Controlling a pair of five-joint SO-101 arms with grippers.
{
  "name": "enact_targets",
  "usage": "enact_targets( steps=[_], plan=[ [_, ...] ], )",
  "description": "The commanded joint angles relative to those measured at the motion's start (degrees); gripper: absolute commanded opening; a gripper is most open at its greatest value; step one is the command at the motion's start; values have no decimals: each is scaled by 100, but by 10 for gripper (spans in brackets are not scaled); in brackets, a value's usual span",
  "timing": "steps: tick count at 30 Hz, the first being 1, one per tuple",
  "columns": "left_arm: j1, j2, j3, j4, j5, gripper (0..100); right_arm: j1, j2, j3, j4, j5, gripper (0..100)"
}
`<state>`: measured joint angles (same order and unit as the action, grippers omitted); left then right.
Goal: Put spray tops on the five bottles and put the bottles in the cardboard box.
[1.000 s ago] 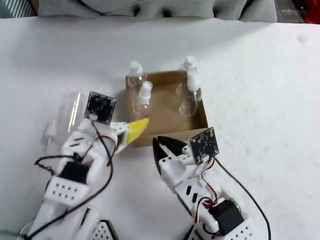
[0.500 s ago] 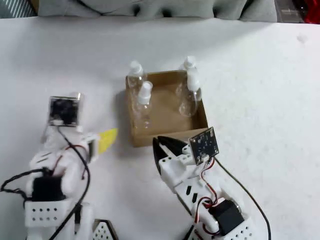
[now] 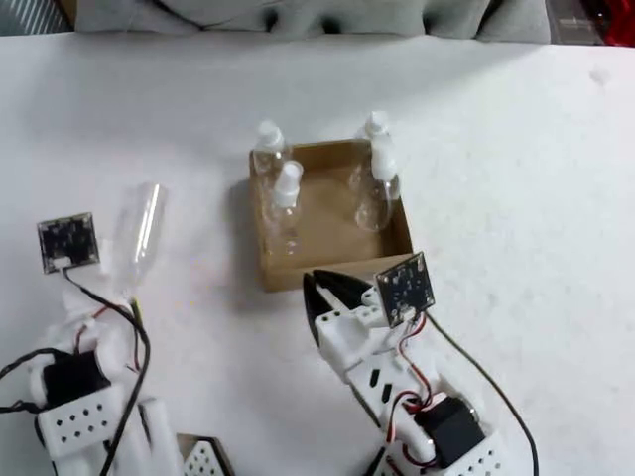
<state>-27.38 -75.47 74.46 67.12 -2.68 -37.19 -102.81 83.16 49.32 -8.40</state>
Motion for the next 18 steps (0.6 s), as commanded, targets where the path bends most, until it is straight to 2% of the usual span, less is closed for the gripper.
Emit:
enact_targets(
  steps=[1, 5, 9, 18],
  plan=[
    [-48, -92, 686, -818, -35, 46, 48, 22, -211, -22, 62, 16],
    [-31, -92, 1336, -1837, -35, 23, 66, 110, -229, -330, 26, 16],
    [-31, -92, 1363, -1732, -62, 20, 66, 936, -466, -681, 18, 16],
    [-31, -92, 1486, -1846, -70, 20, 75, 4092, -1881, -1297, 9, 16]
  ],
)
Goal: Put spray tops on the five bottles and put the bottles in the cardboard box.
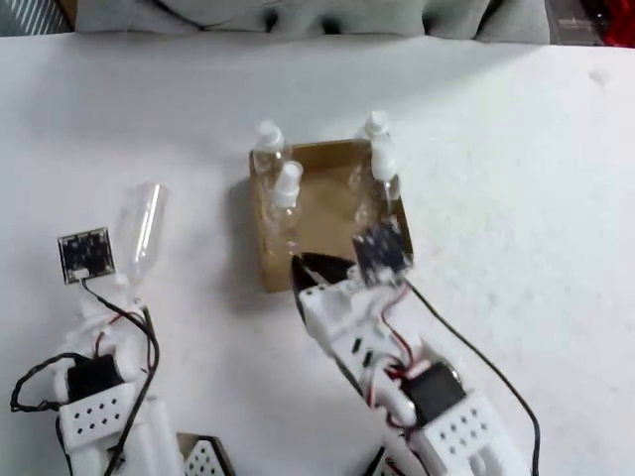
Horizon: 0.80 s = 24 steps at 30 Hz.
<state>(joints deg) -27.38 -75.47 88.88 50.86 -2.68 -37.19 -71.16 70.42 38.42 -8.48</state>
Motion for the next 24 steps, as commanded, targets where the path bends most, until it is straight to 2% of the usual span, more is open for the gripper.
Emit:
enact_targets(
  steps=[1, 10, 24],
  plan=[
    [-31, -92, 53, -264, -70, 20, 75, 1226, -703, -251, 18, 16],
    [-31, -92, 62, -281, -70, 20, 66, 2976, -1055, -1042, 18, 16],
    [-31, -92, 62, -281, -70, 20, 75, 4382, -1055, -2422, 44, 16]
  ],
)
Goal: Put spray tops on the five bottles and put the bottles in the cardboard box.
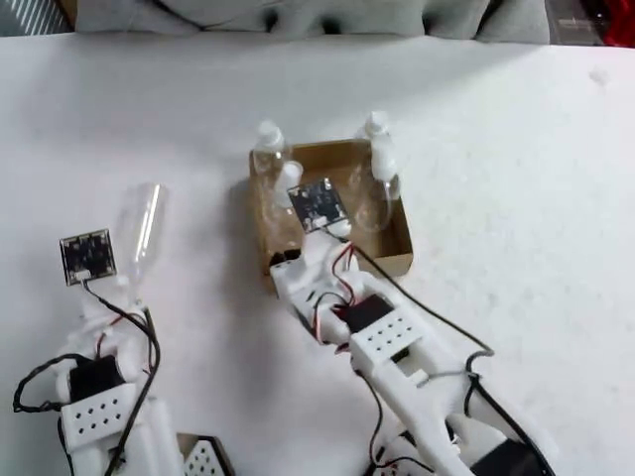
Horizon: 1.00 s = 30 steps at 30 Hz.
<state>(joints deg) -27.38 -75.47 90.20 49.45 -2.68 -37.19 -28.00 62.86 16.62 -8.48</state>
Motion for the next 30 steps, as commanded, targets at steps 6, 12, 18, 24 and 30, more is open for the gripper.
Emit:
enact_targets(
  steps=[6, 12, 18, 24, 30],
  plan=[
    [-31, -92, -70, -141, -70, 20, 75, 409, -299, -532, 53, 16],
    [-31, -92, -70, -141, -70, 20, 75, 655, -299, -848, 53, 16],
    [-31, -92, -70, -141, -70, 20, 171, 796, -299, -1130, 44, 16],
    [-31, -92, -70, -141, -70, 20, 286, 980, -308, -1367, 53, 17],
    [-31, -92, -70, -141, -70, 20, 268, 1068, -308, -1393, 53, 18]
  ],
)
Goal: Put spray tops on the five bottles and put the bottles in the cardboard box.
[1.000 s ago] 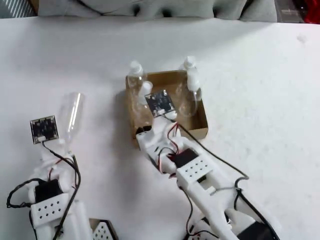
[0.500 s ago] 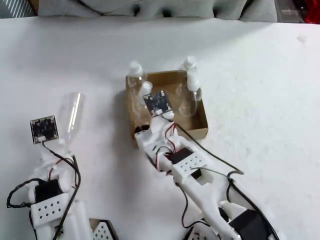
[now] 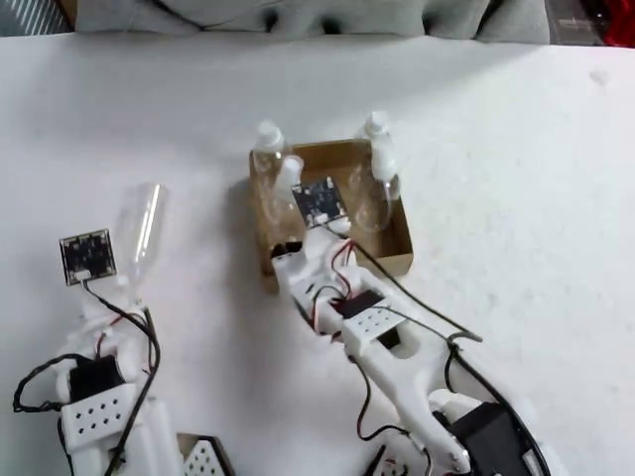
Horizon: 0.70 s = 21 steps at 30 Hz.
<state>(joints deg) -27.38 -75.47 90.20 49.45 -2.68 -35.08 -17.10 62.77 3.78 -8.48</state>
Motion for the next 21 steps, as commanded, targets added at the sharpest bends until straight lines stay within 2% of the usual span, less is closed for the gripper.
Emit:
enact_targets(
  steps=[1, 21],
  plan=[
    [-31, -92, -70, -141, -70, 20, 57, -22, -299, -110, 53, 18],
    [-31, -92, -70, -141, -70, 20, 40, 752, -923, -163, 26, 17]
  ],
)
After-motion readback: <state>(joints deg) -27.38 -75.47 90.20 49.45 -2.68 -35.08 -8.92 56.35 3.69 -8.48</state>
